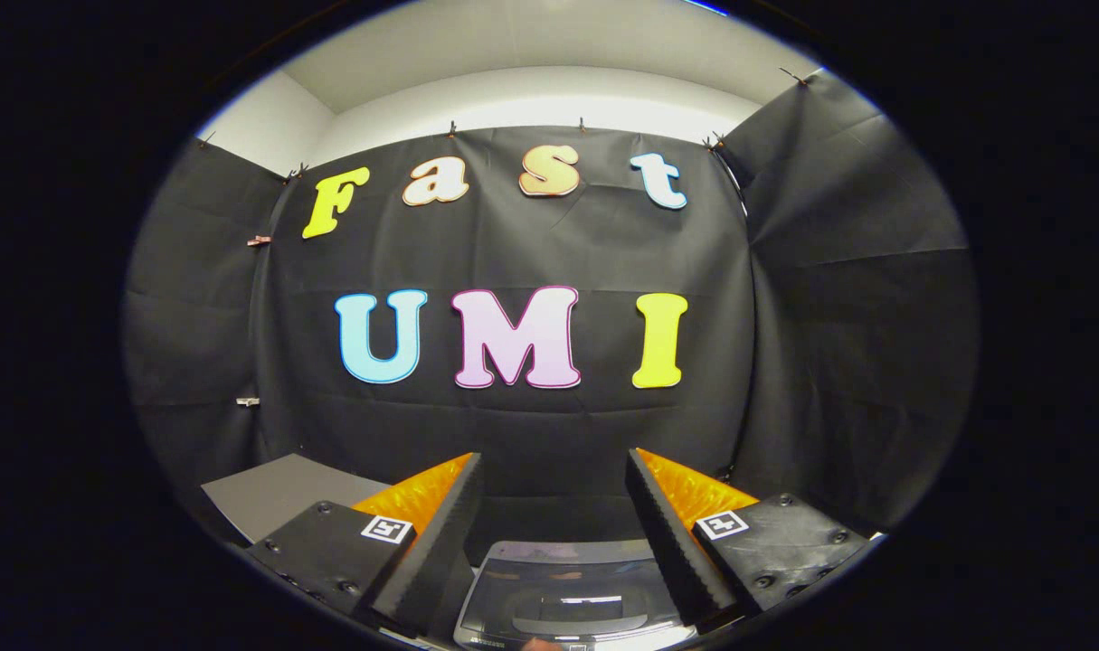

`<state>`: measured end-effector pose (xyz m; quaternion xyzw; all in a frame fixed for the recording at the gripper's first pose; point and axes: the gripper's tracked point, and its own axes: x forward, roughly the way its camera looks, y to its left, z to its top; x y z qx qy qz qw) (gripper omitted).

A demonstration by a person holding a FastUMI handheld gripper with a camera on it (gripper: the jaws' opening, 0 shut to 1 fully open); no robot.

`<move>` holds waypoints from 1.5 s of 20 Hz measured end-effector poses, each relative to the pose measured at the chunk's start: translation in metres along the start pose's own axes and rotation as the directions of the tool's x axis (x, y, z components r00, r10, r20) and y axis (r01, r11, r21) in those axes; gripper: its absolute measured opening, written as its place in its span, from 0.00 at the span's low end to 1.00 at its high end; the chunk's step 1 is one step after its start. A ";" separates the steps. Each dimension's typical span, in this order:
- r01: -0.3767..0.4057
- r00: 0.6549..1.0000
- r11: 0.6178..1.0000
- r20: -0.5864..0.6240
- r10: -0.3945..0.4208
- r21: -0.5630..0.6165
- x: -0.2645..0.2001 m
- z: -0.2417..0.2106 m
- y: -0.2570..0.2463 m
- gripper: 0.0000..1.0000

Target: Put the clothes into the washing machine and then close the washing machine lid.

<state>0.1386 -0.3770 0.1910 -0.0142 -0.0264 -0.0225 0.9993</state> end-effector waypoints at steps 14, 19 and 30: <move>0.012 1.000 1.000 0.005 -0.012 -0.021 -0.005 -0.001 0.000 0.98; 0.022 1.000 1.000 0.008 -0.022 -0.019 -0.005 -0.001 0.000 0.98; 0.012 1.000 1.000 0.006 -0.012 -0.024 -0.005 -0.001 0.000 0.98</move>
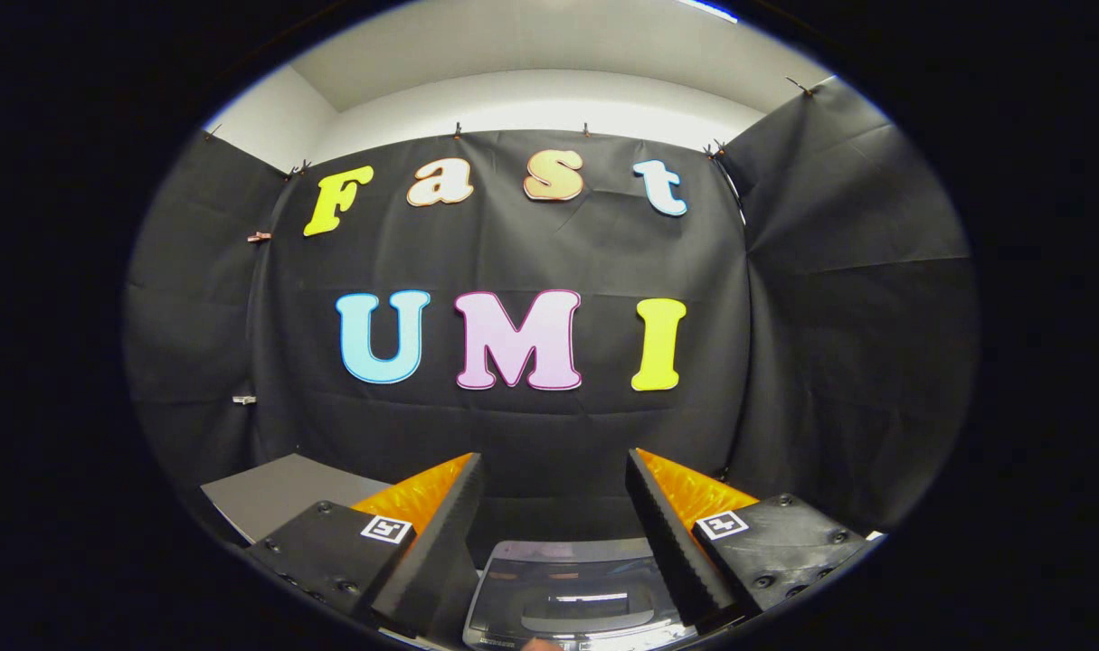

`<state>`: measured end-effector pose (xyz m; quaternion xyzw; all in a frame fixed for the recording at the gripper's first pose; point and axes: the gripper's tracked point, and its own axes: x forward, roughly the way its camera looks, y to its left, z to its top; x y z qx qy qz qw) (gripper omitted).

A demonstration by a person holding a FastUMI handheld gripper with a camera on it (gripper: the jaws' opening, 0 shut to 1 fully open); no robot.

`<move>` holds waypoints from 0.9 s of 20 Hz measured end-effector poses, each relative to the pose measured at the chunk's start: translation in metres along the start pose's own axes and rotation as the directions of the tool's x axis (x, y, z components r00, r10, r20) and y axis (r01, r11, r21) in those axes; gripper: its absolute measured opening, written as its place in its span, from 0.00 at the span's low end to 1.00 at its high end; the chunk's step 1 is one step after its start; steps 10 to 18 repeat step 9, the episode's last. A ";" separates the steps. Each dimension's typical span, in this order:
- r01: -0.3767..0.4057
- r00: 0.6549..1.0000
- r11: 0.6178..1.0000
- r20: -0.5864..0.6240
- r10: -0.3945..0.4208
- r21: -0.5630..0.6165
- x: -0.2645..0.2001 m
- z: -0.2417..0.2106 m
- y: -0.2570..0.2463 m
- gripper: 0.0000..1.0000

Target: Put the clothes into the washing machine and then close the washing machine lid.

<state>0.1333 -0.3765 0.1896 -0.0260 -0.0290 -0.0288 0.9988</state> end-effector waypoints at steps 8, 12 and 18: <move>0.008 1.000 1.000 -0.002 -0.008 -0.001 0.001 -0.001 0.000 0.98; 0.009 1.000 1.000 0.000 -0.009 0.002 0.001 0.000 0.000 0.98; 0.009 1.000 1.000 0.000 -0.009 0.002 0.001 0.000 0.000 0.98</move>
